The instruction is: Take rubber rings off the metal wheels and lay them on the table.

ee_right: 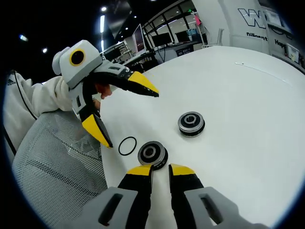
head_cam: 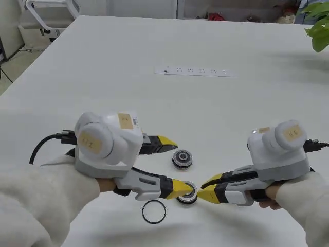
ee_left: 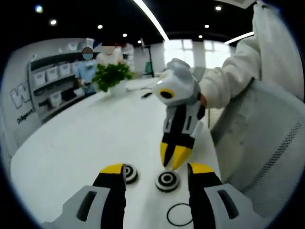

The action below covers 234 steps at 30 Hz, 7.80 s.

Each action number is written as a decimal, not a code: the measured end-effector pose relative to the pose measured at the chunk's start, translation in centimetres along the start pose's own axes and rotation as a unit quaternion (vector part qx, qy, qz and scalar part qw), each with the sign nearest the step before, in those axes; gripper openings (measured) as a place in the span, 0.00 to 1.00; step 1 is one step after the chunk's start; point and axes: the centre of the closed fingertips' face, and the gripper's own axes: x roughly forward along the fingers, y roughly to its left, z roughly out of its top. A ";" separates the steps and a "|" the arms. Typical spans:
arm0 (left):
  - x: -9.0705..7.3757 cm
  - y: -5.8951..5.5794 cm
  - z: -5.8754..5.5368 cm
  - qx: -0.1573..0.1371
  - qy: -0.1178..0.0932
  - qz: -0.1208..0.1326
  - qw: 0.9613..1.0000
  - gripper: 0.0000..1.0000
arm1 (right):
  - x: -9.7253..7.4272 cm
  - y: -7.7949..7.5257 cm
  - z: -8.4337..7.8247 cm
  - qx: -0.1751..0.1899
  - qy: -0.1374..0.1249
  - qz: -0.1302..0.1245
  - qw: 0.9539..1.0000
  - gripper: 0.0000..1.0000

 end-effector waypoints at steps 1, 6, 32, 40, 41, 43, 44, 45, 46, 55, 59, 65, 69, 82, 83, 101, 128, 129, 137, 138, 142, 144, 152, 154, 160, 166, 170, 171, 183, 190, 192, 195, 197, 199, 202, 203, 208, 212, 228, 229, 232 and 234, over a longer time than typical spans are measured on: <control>0.1 -0.1 -0.2 0.005 0.003 -0.001 1.000 0.52 | 0.0 0.0 -0.1 -0.001 0.001 0.001 1.000 0.12; 0.7 -0.4 -1.0 -0.029 -0.001 -0.005 1.000 0.51 | 0.3 0.2 -0.4 -0.019 0.010 0.000 1.000 0.18; 2.6 -1.9 -3.3 -0.062 0.016 -0.017 0.998 0.24 | 1.0 1.0 -0.4 -0.074 0.010 0.008 0.997 0.26; 2.7 -1.4 -3.4 -0.062 0.013 -0.001 0.998 0.15 | 1.1 1.1 -0.4 -0.085 0.009 0.010 0.996 0.24; 2.7 -1.5 -3.5 -0.049 0.014 -0.002 0.999 0.15 | 1.1 1.0 -0.3 -0.088 0.009 0.009 0.996 0.23; 2.7 -1.5 -3.5 -0.050 0.016 -0.002 0.999 0.15 | 1.1 1.1 -0.2 -0.088 0.005 0.009 0.996 0.22; 2.8 -1.5 -3.5 -0.051 0.015 -0.003 0.999 0.15 | 1.1 1.0 -0.1 -0.089 0.005 0.009 0.996 0.22; 2.8 -1.4 -3.5 -0.051 0.014 -0.003 0.999 0.15 | 1.1 1.0 -0.2 -0.090 0.006 0.009 0.996 0.22; 2.8 -1.4 -3.5 -0.050 0.013 -0.003 0.999 0.15 | 1.1 1.0 -0.3 -0.092 0.007 0.009 0.996 0.21; 2.8 -1.3 -3.5 -0.061 0.007 -0.001 0.998 0.15 | 1.3 0.9 -0.7 -0.114 0.018 0.004 0.993 0.16; 2.7 -1.3 -3.4 -0.064 0.000 0.000 0.998 0.15 | 1.2 0.8 -0.7 -0.120 0.022 0.003 0.993 0.14; 2.8 -1.3 -3.4 -0.065 -0.001 0.001 0.998 0.15 | 1.2 0.6 -0.7 -0.121 0.020 0.002 0.992 0.13; 2.8 -1.3 -3.4 -0.064 -0.002 0.001 0.998 0.15 | 1.3 0.6 -0.7 -0.123 0.022 0.000 0.992 0.13; 2.7 -1.3 -3.4 -0.065 -0.002 0.002 0.998 0.15 | 1.2 0.6 -0.8 -0.121 0.026 0.000 0.992 0.07; 2.7 -1.3 -3.4 -0.066 -0.002 0.002 0.998 0.15 | 1.1 0.6 -0.9 -0.120 0.026 0.000 0.992 0.07; 2.7 -1.3 -3.5 -0.068 -0.002 0.002 0.998 0.15 | 1.0 0.6 -0.9 -0.116 0.028 -0.002 0.993 0.04; 2.6 -1.2 -3.5 -0.068 0.000 0.003 0.998 0.14 | 0.8 -0.2 -0.8 0.016 0.012 -0.001 1.000 0.01; 2.6 -1.2 -3.5 -0.068 0.000 0.003 0.998 0.14 | 0.8 -0.2 -0.8 0.026 0.012 -0.002 1.000 0.00; 2.6 -1.2 -3.5 -0.068 0.000 0.003 0.998 0.14 | 0.5 -0.3 -0.6 0.075 0.000 0.000 0.997 0.00; 2.6 -1.2 -3.5 -0.068 0.000 0.003 0.998 0.14 | 0.4 -0.4 -0.5 0.080 -0.003 -0.002 0.997 0.00; 2.6 -1.2 -3.5 -0.068 0.000 0.003 0.998 0.14 | 0.1 -0.8 -0.4 0.105 -0.015 -0.007 0.994 0.00; 2.6 -1.2 -3.5 -0.068 -0.001 0.003 0.998 0.14 | 0.0 -0.9 -0.3 0.110 -0.022 -0.007 0.994 0.00; 2.6 -1.2 -3.5 -0.068 -0.001 0.003 0.998 0.14 | 0.6 0.0 -1.0 0.016 0.013 0.002 1.000 0.05; 2.6 -1.2 -3.5 -0.068 -0.001 0.003 0.998 0.14 | 0.7 0.4 -0.5 0.009 0.005 0.007 1.000 0.10; 2.6 -1.2 -3.5 -0.068 -0.001 0.003 0.998 0.14 | 1.4 0.9 -0.1 -0.071 0.003 0.006 0.997 0.22; 2.6 -1.3 -3.5 -0.069 -0.001 0.003 0.998 0.14 | 1.4 0.9 -0.3 -0.116 0.014 0.001 0.993 0.19; 2.6 -1.2 -3.6 -0.070 -0.001 0.003 0.998 0.14 | 1.2 0.9 -0.4 -0.126 0.017 0.000 0.992 0.17; 2.6 -1.2 -3.6 -0.069 0.000 0.004 0.998 0.14 | 1.2 0.9 -0.4 -0.131 0.018 -0.001 0.991 0.16; 2.5 -1.2 -3.6 -0.070 0.002 0.006 0.998 0.14 | 1.1 0.1 -0.5 -0.108 0.024 -0.013 0.994 0.01; 2.5 -1.2 -3.6 -0.062 0.005 0.006 0.998 0.14 | 0.8 -0.4 -0.3 0.005 0.000 -0.010 1.000 0.00; 2.5 -1.2 -3.6 -0.062 0.005 0.006 0.998 0.14 | 0.7 -0.6 -0.2 0.027 -0.007 -0.008 1.000 0.00; 2.5 -1.1 -3.6 -0.061 0.006 0.006 0.998 0.14 | 0.6 -0.6 0.0 0.056 -0.017 -0.002 0.998 0.00; 2.5 -1.1 -3.6 -0.061 0.006 0.006 0.998 0.14 | 0.5 -0.6 0.1 0.079 -0.024 0.003 0.997 0.00; 2.5 -1.1 -3.6 -0.061 0.005 0.006 0.998 0.14 | 0.5 -0.6 0.1 0.095 -0.028 0.006 0.995 0.00; 2.5 -1.1 -3.6 -0.061 0.005 0.007 0.998 0.14 | 0.4 -0.2 0.2 0.103 -0.032 0.009 0.994 0.00; 2.5 -1.1 -3.6 -0.061 0.005 0.007 0.998 0.14 | 0.4 -0.2 0.3 0.105 -0.033 0.010 0.994 0.00; 2.5 -1.1 -3.6 -0.061 0.005 0.007 0.998 0.14 | 0.3 0.4 0.7 0.111 -0.041 0.012 0.993 0.00; 2.5 -1.1 -3.6 -0.061 0.005 0.007 0.998 0.14 | 0.2 0.6 0.8 0.116 -0.045 0.015 0.992 0.00; 2.5 -1.1 -3.6 -0.057 0.006 0.006 0.998 0.14 | 0.2 1.0 1.2 0.111 -0.048 0.019 0.992 0.00; 2.5 -1.1 -3.6 -0.057 0.006 0.006 0.998 0.14 | 0.2 1.0 1.2 0.111 -0.048 0.019 0.992 0.00; 2.4 -1.1 -3.6 -0.056 0.006 0.006 0.998 0.14 | 0.2 1.1 1.3 0.107 -0.047 0.018 0.993 0.00; 2.4 -1.1 -3.7 -0.056 0.006 0.006 0.998 0.14 | 0.2 1.1 1.3 0.106 -0.047 0.019 0.993 0.00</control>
